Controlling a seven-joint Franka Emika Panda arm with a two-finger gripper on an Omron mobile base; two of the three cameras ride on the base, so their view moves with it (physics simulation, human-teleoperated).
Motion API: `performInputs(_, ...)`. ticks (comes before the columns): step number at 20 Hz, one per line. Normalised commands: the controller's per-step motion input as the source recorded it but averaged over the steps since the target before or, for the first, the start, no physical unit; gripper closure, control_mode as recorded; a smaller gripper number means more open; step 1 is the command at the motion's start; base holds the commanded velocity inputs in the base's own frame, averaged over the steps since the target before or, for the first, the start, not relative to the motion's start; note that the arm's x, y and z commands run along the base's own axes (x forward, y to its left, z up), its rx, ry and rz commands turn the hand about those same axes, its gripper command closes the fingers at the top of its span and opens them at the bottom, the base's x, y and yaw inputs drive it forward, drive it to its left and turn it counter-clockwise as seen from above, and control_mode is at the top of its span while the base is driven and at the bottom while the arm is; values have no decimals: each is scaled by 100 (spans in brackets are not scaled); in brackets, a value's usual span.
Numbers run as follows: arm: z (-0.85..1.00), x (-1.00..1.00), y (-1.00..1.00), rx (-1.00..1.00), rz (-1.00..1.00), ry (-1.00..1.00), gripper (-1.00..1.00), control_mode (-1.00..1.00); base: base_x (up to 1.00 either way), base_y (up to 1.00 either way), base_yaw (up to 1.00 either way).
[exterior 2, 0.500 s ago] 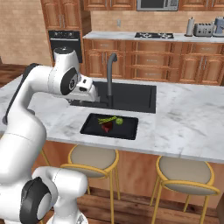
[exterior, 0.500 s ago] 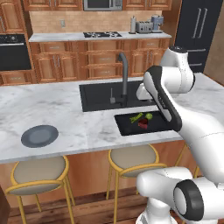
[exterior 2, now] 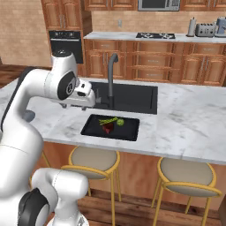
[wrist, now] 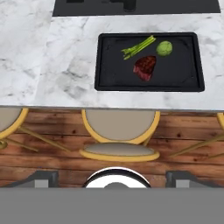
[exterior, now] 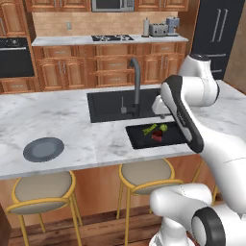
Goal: Create a steak meal by picking up the steak and asparagus from the tray and placing them on the plate. Leave the lime on the tray.
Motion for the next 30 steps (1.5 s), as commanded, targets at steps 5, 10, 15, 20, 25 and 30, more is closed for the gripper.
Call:
performInputs(5,-13,-19,0,0,0,0,-100,-100,0,0,0)
performInputs(10,0,0,0,0,0,0,-100,100,0,0,0)
performInputs(15,0,0,0,0,0,0,-100,100,-23,12,6)
performInputs(20,0,0,0,0,0,0,-100,100,-20,51,1)
performInputs(25,0,0,0,0,0,0,-100,100,-8,85,0)
performInputs(30,0,0,0,0,0,0,-100,100,4,72,-3)
